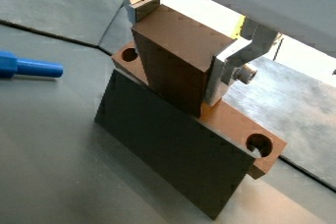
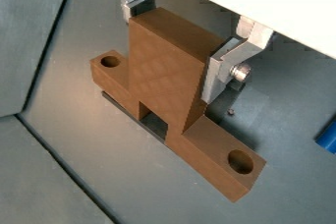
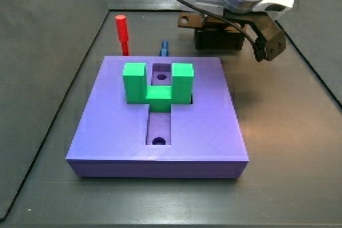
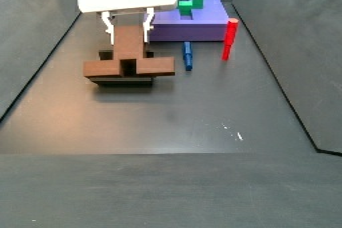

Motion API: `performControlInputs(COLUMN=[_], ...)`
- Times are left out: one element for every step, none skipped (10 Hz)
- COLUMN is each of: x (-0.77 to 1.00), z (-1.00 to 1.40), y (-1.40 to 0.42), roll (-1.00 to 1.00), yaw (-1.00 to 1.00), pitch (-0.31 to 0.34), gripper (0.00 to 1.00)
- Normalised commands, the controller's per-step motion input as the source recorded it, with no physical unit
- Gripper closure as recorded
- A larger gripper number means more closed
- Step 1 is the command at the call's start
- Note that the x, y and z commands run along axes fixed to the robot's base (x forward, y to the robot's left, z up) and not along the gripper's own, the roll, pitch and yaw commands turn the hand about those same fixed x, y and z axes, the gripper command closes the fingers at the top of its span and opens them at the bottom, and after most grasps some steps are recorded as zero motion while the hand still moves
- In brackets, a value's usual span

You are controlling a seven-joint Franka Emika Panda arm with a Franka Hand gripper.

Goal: Pick up the brown object. Move up. Place the brown object on the fixture. Regrasp the brown object. Move to above the board. Insert the brown object.
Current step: Regrasp the brown object, then move to above the board.

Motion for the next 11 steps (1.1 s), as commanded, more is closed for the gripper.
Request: performControlInputs(x=[0.00,0.00,0.00,0.00,0.00,0.00,0.00,-0.01,-0.04,-0.04,-0.02], z=[0.00,0.00,0.00,0.00,0.00,0.00,1.40,1.40,1.40,1.40,1.40], y=[0.00,0.00,0.00,0.00,0.00,0.00,0.00,0.02,0.02,0.04,0.02], roll=[0.00,0.00,0.00,0.00,0.00,0.00,0.00,0.02,-0.03,0.00,0.01], yaw=[0.00,0.00,0.00,0.00,0.00,0.00,0.00,-0.03,-0.03,-0.02,-0.02], pitch=[0.000,0.000,0.000,0.000,0.000,0.000,0.000,0.015,-0.008,-0.006,0.041], gripper=[1.00,1.00,1.00,1.00,1.00,1.00,1.00,1.00,1.00,1.00,1.00])
